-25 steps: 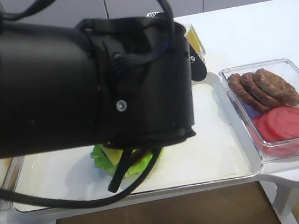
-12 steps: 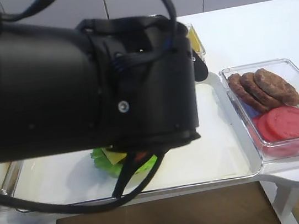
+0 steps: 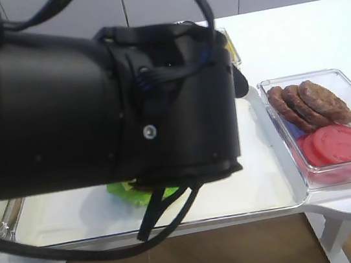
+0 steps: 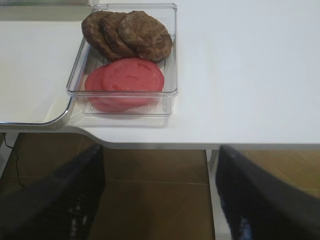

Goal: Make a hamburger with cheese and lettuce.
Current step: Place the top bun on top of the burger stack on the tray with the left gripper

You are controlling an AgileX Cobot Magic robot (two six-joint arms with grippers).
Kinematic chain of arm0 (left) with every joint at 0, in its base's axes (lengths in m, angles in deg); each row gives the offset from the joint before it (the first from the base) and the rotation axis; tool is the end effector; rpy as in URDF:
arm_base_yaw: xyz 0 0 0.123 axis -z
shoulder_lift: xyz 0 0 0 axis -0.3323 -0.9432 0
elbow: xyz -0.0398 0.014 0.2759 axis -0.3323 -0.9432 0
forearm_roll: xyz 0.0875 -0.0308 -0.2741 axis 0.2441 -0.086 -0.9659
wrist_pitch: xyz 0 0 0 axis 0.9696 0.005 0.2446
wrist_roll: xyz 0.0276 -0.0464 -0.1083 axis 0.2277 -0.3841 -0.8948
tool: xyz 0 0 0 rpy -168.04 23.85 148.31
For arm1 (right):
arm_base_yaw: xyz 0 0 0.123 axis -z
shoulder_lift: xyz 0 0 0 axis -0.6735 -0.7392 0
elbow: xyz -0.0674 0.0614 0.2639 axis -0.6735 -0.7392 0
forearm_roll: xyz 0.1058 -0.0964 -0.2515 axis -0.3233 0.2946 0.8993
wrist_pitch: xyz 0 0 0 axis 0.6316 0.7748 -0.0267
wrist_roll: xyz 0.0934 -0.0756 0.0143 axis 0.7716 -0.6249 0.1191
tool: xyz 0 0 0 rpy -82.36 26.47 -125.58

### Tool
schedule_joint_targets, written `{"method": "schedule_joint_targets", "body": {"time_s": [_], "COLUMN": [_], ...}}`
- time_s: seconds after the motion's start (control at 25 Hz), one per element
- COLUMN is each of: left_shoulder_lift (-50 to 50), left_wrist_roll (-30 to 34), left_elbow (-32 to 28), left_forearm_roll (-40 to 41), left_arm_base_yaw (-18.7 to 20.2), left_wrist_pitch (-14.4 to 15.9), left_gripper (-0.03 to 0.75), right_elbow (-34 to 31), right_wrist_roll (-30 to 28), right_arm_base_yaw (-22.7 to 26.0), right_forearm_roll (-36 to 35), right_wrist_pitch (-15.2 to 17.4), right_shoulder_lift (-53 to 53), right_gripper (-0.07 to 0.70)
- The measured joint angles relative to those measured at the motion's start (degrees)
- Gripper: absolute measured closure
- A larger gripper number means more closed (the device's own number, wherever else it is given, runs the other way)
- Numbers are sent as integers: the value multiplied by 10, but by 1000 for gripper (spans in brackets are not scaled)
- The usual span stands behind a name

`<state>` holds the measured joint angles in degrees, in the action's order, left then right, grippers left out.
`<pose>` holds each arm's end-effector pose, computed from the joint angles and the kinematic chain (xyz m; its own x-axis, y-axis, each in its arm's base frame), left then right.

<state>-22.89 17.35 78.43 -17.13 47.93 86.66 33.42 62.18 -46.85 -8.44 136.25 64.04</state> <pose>0.2250 -0.3021 0.2376 -0.5006 0.7598 -0.4148 0.4244 0.6330 0.6474 0.0551 0.0139 0.2674 -0.5314 0.0010 -0.8471 -0.1220 0.9895 0.0777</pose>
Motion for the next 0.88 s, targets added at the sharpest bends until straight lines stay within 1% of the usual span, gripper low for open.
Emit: {"method": "schedule_joint_targets", "body": {"time_s": [0.2,0.64,0.88], "left_shoulder_lift": [0,0,0], "left_wrist_roll": [-2,-6,-16], "left_elbow": [0,0,0], "left_forearm_roll": [-15,-16,-17], "left_arm_base_yaw": [0,0,0], "left_wrist_pitch": [0,0,-15], "left_gripper": [412,412,389], "right_elbow": [0,0,0], "right_wrist_roll": [0,0,0], "right_arm_base_yaw": [0,0,0], "right_forearm_roll": [0,0,0], "right_wrist_pitch": [0,0,0], "right_shoulder_lift": [0,0,0], "right_gripper": [92,92,92]}}
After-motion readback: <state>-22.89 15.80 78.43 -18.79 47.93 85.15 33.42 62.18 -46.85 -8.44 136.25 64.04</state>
